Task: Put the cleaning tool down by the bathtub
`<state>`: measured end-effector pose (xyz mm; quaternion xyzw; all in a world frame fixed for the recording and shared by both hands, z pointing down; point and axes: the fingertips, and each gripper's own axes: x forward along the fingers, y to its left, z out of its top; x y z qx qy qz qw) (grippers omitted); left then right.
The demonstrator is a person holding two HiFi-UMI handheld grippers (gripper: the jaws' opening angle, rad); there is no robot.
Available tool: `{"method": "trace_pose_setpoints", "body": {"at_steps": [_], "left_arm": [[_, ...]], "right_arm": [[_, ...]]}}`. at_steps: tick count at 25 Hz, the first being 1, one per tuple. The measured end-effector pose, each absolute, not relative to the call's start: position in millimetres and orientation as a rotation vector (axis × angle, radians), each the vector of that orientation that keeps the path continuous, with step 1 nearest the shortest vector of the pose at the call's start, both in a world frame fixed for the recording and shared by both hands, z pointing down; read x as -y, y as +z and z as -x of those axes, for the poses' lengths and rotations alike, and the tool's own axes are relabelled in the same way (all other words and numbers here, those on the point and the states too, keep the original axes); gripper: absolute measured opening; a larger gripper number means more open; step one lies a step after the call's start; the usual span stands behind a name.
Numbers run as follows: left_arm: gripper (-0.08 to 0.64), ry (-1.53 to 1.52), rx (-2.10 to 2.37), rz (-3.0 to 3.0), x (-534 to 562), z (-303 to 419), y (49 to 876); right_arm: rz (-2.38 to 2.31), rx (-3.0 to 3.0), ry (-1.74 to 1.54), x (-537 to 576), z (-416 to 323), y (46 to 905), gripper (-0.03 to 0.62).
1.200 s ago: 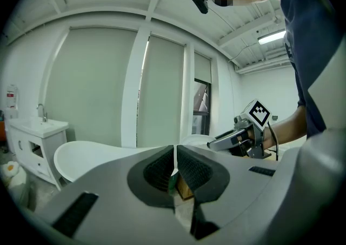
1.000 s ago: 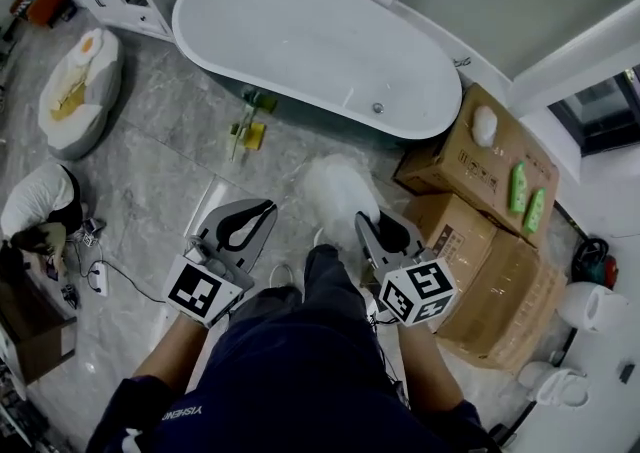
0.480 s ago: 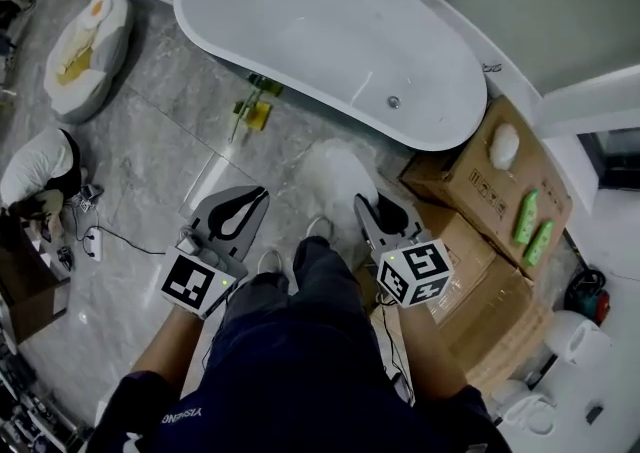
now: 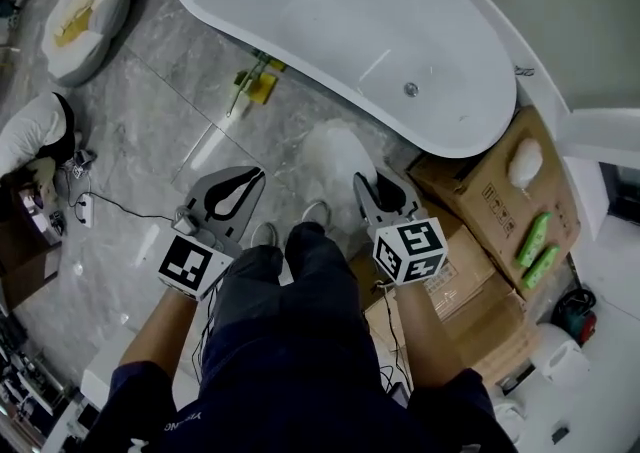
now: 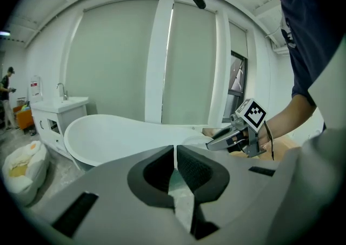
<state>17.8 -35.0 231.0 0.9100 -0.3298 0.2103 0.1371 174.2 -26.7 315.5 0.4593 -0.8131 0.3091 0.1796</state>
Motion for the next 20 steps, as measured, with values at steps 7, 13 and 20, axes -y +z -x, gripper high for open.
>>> {"method": "trace_pose_setpoints", "body": {"at_steps": [7,13,20], "left_arm": [[0.043,0.646,0.948,-2.592,55,-14,296],[0.043,0.687,0.897,-2.576,64,0,383],[0.043,0.711,0.859,-2.559,78,23,504]], "right_arm": [[-1.242,2.24,0.91,43,-168,392,0.086],[-1.226,2.176,0.928,52,-156,479,0.087],[-1.183,2.133,0.897,72,-132,598,0.086]]}}
